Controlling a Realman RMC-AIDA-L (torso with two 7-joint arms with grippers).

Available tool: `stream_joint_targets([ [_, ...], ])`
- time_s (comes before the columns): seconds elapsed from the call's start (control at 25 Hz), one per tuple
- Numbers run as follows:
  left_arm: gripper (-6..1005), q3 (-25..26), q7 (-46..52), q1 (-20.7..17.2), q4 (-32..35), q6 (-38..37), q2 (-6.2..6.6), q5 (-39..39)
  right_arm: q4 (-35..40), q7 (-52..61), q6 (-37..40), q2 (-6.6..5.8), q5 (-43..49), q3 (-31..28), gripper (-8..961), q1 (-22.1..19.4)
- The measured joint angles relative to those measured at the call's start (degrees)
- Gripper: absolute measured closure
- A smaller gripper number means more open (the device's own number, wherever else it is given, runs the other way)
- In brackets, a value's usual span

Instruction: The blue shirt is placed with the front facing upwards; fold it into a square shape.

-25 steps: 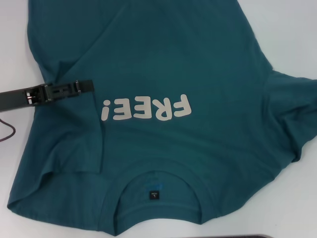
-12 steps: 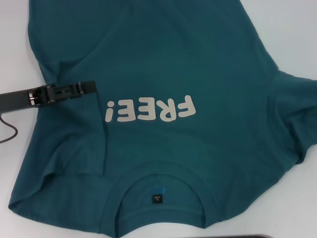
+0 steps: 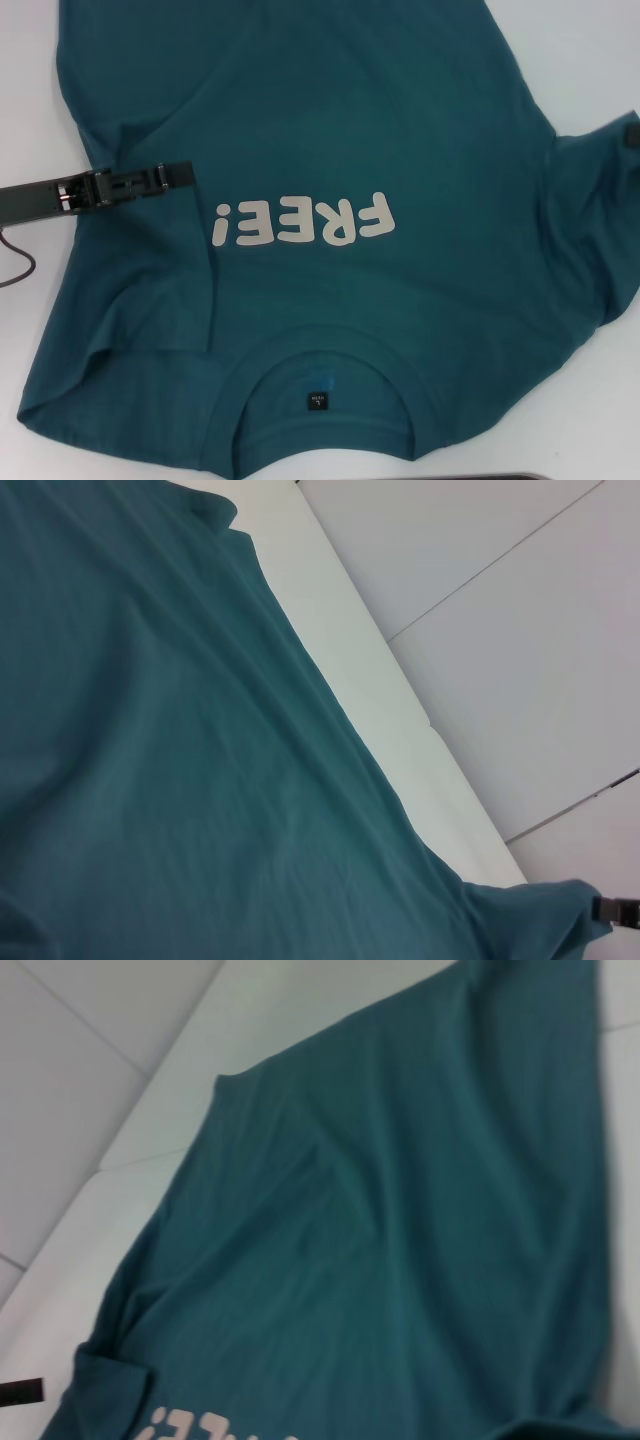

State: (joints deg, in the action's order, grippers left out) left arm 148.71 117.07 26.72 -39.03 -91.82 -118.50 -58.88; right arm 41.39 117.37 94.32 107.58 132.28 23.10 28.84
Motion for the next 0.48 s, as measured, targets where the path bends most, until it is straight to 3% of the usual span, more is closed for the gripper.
stream_joint_targets([
  [0.36, 80, 0.0, 0.0, 0.2, 0.0, 0.4, -0.03, 0.0, -0.1, 0.3, -0.4, 1.58, 0.1, 3.2, 928, 3.6],
  [0.48, 80, 0.0, 0.0, 0.2, 0.0, 0.5, -0.04, 0.0, -0.2, 0.3, -1.7, 2.93, 0.1, 4.9, 928, 5.4],
])
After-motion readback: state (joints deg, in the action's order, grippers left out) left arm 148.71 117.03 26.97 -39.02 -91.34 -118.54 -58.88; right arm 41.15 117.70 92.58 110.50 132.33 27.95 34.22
